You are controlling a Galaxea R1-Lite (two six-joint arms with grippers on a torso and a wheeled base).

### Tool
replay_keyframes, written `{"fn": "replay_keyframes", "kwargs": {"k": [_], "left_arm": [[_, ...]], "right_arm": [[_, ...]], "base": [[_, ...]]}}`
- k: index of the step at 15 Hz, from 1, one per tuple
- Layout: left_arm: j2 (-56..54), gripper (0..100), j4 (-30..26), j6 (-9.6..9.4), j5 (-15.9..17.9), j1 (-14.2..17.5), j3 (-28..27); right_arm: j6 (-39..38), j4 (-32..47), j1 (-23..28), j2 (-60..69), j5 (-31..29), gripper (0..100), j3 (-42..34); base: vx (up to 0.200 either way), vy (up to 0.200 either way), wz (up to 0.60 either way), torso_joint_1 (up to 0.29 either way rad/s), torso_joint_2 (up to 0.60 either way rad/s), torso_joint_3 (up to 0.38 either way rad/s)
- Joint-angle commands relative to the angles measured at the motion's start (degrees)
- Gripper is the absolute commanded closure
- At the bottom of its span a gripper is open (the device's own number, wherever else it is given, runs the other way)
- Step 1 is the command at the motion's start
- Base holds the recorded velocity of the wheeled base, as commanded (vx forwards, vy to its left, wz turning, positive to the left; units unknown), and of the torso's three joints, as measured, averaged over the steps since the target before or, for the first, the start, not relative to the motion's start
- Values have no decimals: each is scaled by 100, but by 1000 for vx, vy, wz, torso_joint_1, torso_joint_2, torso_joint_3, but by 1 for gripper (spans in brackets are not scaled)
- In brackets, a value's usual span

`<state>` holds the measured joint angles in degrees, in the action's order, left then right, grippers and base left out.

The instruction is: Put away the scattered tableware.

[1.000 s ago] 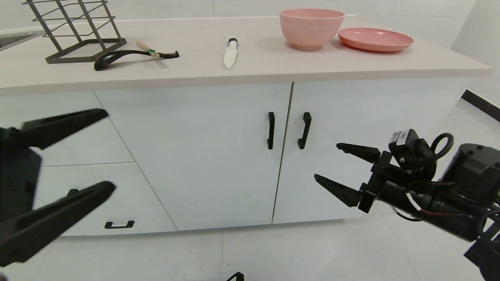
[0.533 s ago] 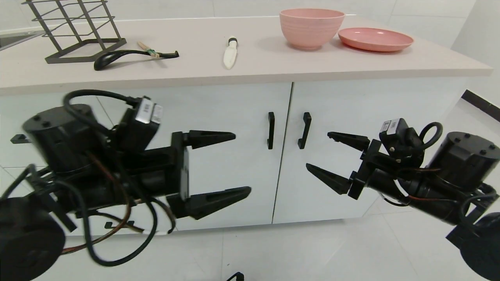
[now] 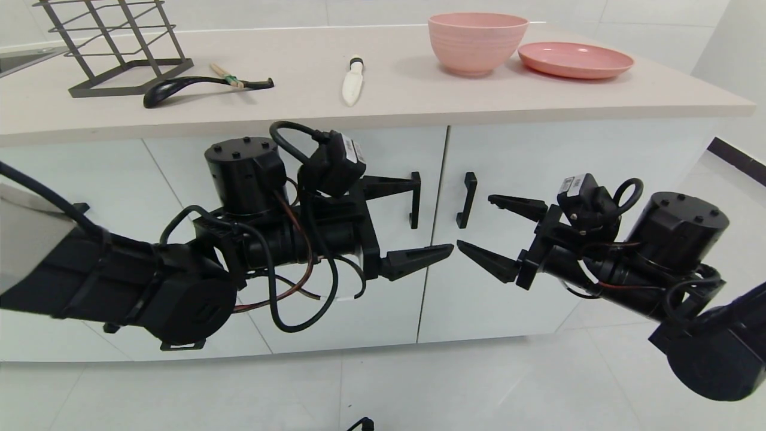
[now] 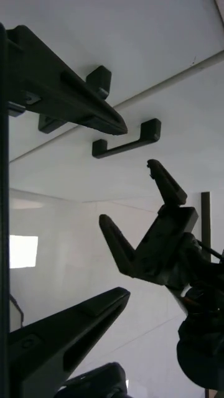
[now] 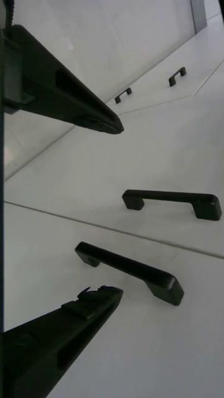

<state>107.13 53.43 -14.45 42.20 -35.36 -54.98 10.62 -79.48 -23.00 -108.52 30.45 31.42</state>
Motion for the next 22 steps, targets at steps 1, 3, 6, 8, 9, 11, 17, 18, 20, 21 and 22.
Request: {"fn": "replay_keyframes", "kwargs": {"k": [1, 3, 6, 8, 9, 11, 17, 18, 20, 21, 22], "left_arm": [[282, 0, 45, 56, 7, 12, -197], [396, 0, 62, 47, -54, 82, -391], [572, 0, 132, 56, -63, 56, -725], [818, 0, 141, 56, -46, 47, -1234], [897, 0, 141, 56, -37, 47, -1393], [906, 0, 141, 126, -54, 38, -1410], [950, 0, 150, 645, -740, -14, -1445], [976, 0, 150, 662, -793, -14, -1481], [1012, 0, 176, 662, -889, -41, -1498], [1012, 0, 176, 662, -889, -85, -1498], [1020, 0, 176, 662, -898, -111, -1498]], "right_arm": [[2, 3, 15, -266, 22, 0, 277], [2, 3, 24, -380, 22, 0, 365], [2, 3, 33, -398, 22, 0, 488], [2, 3, 42, -459, 110, 0, 488], [10, 3, 33, -503, 330, 0, 515], [2, -50, 33, -618, 435, 0, 594], [10, -50, 6, -749, 444, 0, 831], [10, -50, 6, -846, 462, 0, 840], [90, -50, 15, -916, 936, 0, 831], [134, -50, 24, -916, 1182, 0, 796], [142, -50, 24, -908, 1358, 0, 761]], "base": [[0, 0, 0, 0, 0, 0], [0, 0, 0, 0, 0, 0], [0, 0, 0, 0, 0, 0], [0, 0, 0, 0, 0, 0], [0, 0, 0, 0, 0, 0], [0, 0, 0, 0, 0, 0], [0, 0, 0, 0, 0, 0], [0, 0, 0, 0, 0, 0], [0, 0, 0, 0, 0, 0], [0, 0, 0, 0, 0, 0], [0, 0, 0, 0, 0, 0]]}}
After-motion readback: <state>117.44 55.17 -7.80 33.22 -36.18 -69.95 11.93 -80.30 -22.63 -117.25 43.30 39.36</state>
